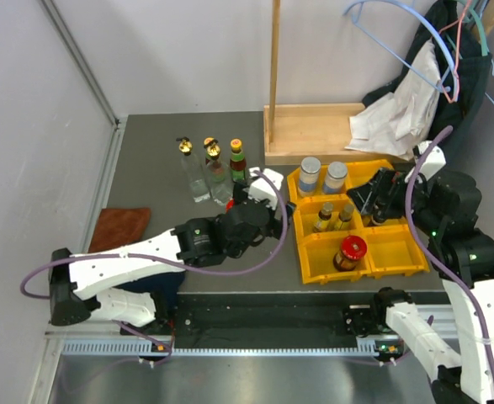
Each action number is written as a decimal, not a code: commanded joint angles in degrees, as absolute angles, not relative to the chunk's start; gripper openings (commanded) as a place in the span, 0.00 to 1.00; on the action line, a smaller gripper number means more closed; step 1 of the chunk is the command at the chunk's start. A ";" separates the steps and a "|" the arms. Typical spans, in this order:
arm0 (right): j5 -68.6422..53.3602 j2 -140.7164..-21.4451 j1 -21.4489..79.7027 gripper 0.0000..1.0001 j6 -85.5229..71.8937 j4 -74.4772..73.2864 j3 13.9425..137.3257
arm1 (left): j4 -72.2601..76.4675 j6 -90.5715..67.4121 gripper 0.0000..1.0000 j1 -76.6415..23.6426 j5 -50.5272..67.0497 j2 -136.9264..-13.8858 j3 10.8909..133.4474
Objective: Organize the condiment bottles
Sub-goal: Pick up the bottle from the center of the board, then place the bottle in the storage box.
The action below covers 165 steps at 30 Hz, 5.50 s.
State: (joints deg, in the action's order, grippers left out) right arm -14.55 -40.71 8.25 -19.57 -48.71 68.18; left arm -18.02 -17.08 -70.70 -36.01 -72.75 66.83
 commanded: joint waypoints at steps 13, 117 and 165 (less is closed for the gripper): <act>2.36 -54.83 44.37 0.99 -17.50 -34.55 68.37 | -29.70 -32.96 0.99 -51.60 -36.65 -59.16 59.50; 24.61 -53.00 59.77 0.00 -20.12 -45.70 62.76 | -31.73 -40.96 0.99 -19.60 -13.89 -56.25 48.34; 30.85 -54.32 54.58 0.71 -28.74 -45.96 48.77 | -29.71 -41.84 0.99 -19.60 -11.51 -59.50 48.78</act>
State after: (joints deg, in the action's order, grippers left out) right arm 26.24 -54.59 55.31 -28.16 -45.25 44.31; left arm -32.99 -41.08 -19.86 -11.75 -59.51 48.10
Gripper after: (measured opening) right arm 0.685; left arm 0.990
